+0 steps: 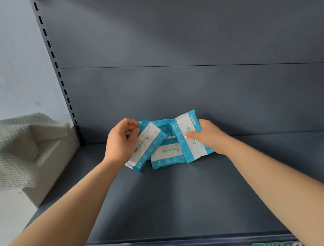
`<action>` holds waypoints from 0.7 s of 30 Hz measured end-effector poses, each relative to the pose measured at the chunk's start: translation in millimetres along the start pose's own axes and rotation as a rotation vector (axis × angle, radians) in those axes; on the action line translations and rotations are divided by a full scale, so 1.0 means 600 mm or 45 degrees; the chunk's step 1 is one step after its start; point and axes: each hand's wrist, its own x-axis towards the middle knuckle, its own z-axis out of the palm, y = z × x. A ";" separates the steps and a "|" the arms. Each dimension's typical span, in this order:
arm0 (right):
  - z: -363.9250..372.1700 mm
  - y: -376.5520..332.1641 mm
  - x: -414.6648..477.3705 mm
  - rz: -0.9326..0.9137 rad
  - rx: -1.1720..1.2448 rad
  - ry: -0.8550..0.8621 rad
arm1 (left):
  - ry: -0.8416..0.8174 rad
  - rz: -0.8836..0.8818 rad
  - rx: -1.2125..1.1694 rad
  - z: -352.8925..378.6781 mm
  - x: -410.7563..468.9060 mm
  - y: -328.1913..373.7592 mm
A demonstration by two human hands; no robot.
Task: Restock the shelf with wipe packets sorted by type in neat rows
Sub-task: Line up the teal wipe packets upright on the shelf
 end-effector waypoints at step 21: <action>-0.029 -0.004 -0.029 -0.052 0.125 -0.162 | -0.867 -0.421 0.428 -0.043 -0.022 0.007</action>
